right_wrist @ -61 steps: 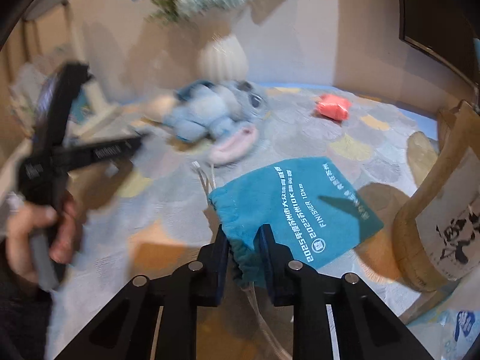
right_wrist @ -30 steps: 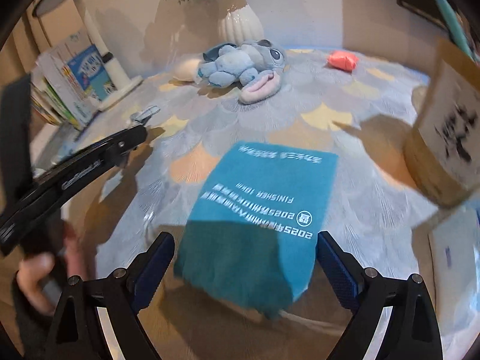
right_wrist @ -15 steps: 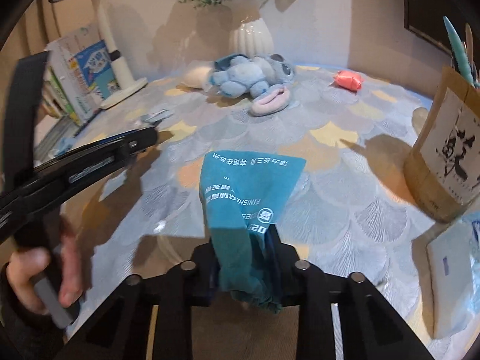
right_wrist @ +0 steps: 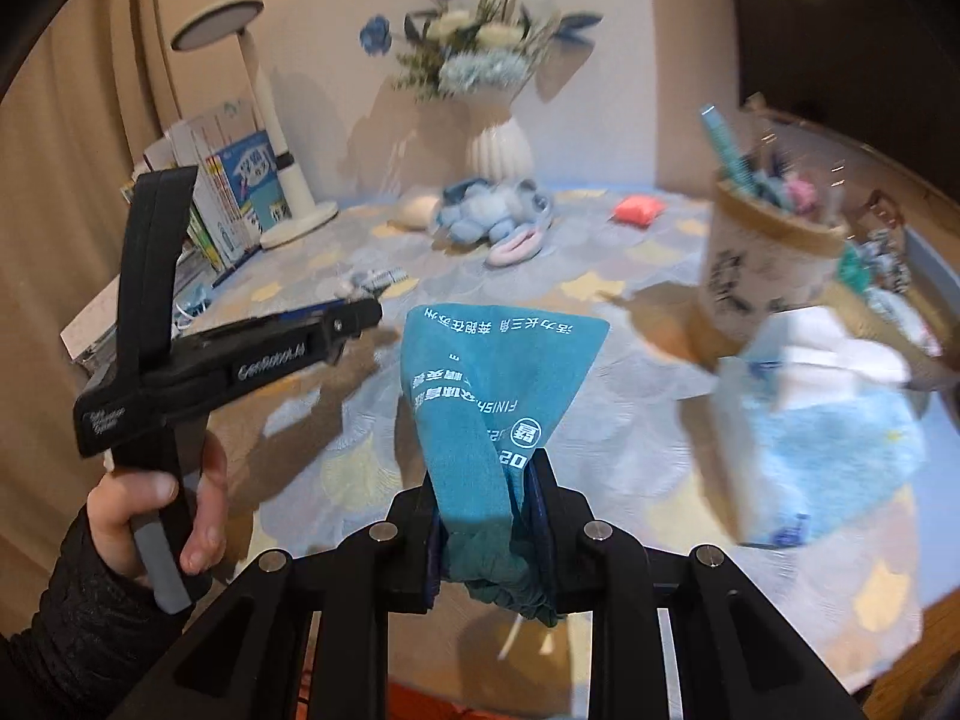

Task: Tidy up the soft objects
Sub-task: 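Carry the plaid bow and teal pouch to the glass bowl, then open both grippers over the glass bowl to drop the items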

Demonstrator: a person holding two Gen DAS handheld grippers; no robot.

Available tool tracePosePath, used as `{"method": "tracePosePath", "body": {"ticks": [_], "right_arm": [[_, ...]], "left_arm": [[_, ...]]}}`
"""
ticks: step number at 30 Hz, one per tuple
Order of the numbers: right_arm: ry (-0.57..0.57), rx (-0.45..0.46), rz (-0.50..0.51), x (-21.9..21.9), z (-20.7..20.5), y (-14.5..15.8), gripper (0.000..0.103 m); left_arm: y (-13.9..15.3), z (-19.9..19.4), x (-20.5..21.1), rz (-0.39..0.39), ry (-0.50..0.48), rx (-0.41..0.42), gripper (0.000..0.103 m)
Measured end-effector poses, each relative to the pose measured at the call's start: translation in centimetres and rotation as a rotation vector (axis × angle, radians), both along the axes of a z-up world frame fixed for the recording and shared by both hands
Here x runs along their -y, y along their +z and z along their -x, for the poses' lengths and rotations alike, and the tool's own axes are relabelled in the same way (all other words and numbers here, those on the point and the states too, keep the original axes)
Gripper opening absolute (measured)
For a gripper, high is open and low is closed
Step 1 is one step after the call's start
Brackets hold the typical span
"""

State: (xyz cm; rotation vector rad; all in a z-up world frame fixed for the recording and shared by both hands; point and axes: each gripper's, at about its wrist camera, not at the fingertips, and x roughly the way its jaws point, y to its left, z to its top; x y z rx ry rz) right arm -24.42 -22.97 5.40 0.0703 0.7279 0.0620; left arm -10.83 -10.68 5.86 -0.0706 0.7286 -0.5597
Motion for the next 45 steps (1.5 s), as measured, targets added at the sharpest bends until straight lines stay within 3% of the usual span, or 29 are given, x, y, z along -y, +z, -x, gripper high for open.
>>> {"method": "tracePosePath", "body": {"ticks": [5,11,16,20,28,31,35,37,39,42,44,45], "right_arm": [[-0.066,0.035,-0.037,3.3,2.0,1.3,0.024],[-0.166,0.075,-0.082,8.4,4.1,3.6,0.024],[-0.315,0.13,-0.072,13.9,6.8,4.8,0.024],[-0.412,0.167,-0.105,18.3,8.4,5.3,0.024],[-0.544,0.236,-0.205,25.9,8.0,7.8,0.024],[-0.554,0.255,-0.177,27.3,5.8,9.1,0.024],[-0.584,0.231,-0.196,29.7,1.9,9.5,0.024],[-0.595,0.202,-0.215,31.0,-0.1,9.1,0.024],[-0.597,0.176,-0.22,31.9,-1.7,8.6,0.028],[-0.599,0.085,-0.239,33.6,-4.0,7.2,0.057],[-0.602,0.054,-0.276,34.6,-4.0,6.1,0.057],[-0.603,0.053,-0.29,34.8,-3.7,5.9,0.057]], "left_arm": [[2.5,3.6,4.3,-0.006,-0.127,0.059,0.022],[5.2,6.3,10.6,0.057,-0.346,0.045,0.022],[6.3,7.0,17.0,0.043,-0.47,0.041,0.022],[6.9,6.4,21.0,0.045,-0.517,0.03,0.022],[9.4,2.3,28.4,0.02,-0.489,0.025,0.022],[9.8,-0.4,31.1,-0.06,-0.421,-0.016,0.022],[9.3,-3.7,32.6,-0.019,-0.372,-0.098,0.023],[8.8,-4.8,33.1,-0.014,-0.345,-0.115,0.032],[8.4,-5.9,33.6,-0.008,-0.325,-0.128,0.039],[7.7,-7.1,33.7,-0.006,-0.32,-0.166,0.045],[7.7,-7.0,33.6,0.006,-0.339,-0.172,0.046],[7.9,-6.8,33.5,0.015,-0.351,-0.175,0.052]]}}
